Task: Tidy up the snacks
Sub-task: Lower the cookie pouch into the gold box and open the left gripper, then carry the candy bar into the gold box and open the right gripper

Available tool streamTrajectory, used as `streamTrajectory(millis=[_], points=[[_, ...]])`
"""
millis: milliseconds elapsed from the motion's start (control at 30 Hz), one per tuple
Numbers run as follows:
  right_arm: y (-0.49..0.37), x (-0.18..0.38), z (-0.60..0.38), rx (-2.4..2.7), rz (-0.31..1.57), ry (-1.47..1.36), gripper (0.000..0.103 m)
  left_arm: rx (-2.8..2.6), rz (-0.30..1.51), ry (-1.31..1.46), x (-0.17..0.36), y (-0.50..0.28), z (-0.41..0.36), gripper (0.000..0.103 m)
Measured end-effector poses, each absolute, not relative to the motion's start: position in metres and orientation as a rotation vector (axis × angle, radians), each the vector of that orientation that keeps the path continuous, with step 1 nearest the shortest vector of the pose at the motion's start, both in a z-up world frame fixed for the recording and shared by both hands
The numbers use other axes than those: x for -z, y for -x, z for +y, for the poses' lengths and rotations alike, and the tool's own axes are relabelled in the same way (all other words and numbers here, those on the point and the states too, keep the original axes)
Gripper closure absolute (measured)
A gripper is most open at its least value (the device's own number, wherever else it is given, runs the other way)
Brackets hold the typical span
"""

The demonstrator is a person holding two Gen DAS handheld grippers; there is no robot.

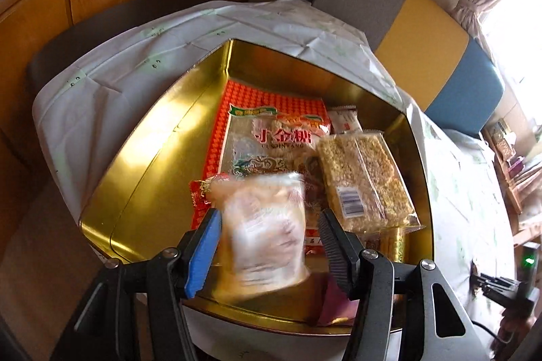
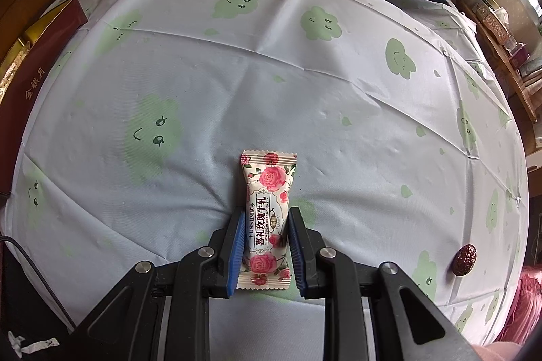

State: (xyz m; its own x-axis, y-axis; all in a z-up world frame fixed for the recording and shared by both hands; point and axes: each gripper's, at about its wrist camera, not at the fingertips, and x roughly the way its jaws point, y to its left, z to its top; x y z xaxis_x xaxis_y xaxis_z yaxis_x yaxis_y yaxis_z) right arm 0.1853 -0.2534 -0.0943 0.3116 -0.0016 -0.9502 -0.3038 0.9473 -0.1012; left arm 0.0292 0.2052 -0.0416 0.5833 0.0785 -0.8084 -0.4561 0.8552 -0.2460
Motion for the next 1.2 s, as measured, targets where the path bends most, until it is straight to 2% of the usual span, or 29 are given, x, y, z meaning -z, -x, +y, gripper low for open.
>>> streamTrajectory(millis=[400,733,1200], points=[[-0.182,0.093,-0.25,-0.19,1.236,0.294,0.078,-0.338,0.852,0.252,0.034,-0.027,0.173,0.045],[-0.175,0.088,-0.241,-0.177,1.212,0.282,0.081,-0.359,0.833,0.215,0.028,-0.024,0.169,0.045],[-0.114,0.03,-0.133,-0.504,1.019,0.275,0.081,-0.386,0.812,0.204,0.024,-0.015,0.172,0.045]])
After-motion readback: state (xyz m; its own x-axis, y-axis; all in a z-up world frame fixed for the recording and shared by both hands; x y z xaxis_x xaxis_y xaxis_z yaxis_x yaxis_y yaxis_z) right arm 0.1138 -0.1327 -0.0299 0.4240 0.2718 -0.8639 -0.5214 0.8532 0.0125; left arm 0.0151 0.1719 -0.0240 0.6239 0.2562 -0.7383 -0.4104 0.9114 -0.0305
